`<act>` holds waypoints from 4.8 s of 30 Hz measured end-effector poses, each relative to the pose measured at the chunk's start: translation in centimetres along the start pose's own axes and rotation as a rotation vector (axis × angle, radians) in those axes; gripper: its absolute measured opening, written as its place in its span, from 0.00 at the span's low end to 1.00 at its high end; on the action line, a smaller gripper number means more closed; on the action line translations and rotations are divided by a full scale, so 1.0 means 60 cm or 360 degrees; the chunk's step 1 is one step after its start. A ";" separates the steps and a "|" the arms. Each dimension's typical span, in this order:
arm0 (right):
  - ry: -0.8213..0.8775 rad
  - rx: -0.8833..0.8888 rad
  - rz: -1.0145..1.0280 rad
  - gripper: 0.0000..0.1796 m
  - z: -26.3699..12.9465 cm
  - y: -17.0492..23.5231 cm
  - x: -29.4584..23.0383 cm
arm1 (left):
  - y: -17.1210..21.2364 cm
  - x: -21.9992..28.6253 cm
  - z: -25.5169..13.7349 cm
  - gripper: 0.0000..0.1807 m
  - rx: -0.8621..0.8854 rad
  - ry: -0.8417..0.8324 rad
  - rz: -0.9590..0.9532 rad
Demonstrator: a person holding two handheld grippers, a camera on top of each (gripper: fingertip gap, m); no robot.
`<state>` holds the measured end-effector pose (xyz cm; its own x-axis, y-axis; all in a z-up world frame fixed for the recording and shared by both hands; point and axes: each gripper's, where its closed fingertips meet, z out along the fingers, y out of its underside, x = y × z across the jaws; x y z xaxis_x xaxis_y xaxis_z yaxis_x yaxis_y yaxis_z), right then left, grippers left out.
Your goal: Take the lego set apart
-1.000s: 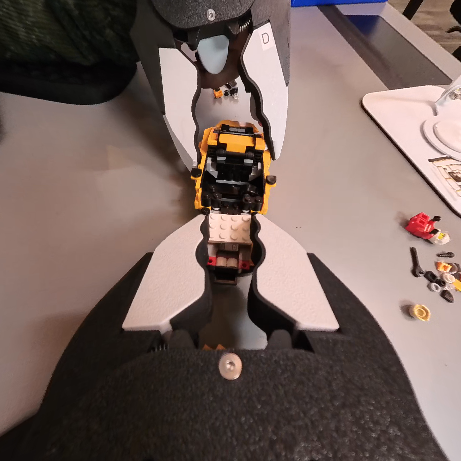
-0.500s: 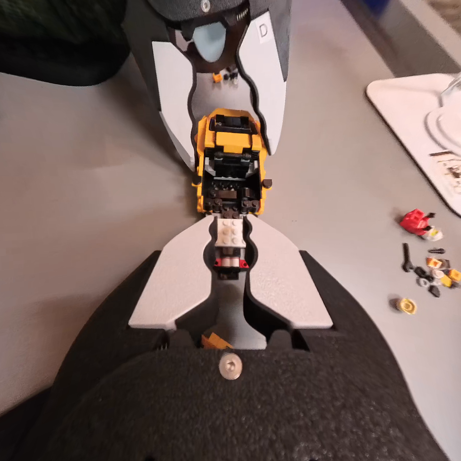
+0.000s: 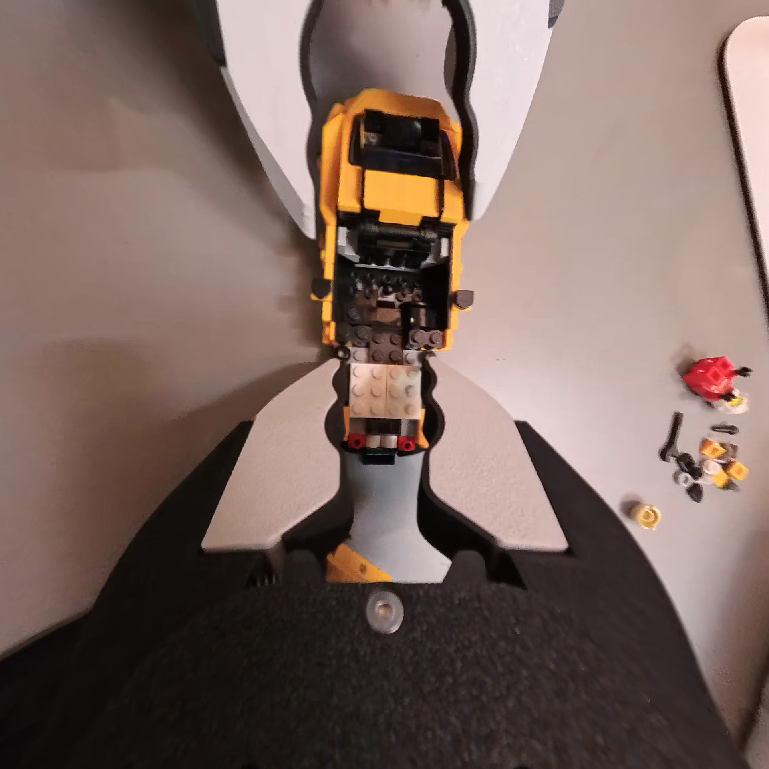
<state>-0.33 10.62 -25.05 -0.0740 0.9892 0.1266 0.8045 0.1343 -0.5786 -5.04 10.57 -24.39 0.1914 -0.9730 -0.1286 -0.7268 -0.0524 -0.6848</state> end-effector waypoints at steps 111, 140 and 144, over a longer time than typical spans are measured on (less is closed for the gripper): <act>-0.0011 0.0110 0.0198 0.07 -0.067 0.075 -0.025 | 0.011 -0.011 -0.005 0.38 0.0013 -0.0104 0.0019; -0.0181 -0.0082 -0.0035 0.18 -0.047 0.077 -0.044 | -0.080 0.045 -0.072 0.30 0.0470 -0.0084 -0.0249; -0.0082 0.0115 -0.0056 0.18 -0.068 0.039 -0.060 | -0.098 0.083 -0.033 0.29 0.0506 0.0020 -0.0470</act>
<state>4.22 7.13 -23.58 -0.1333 0.9852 0.1075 0.7563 0.1712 -0.6315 -1.11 5.62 -19.59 0.3513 -0.9294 0.1133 -0.4021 -0.2591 -0.8782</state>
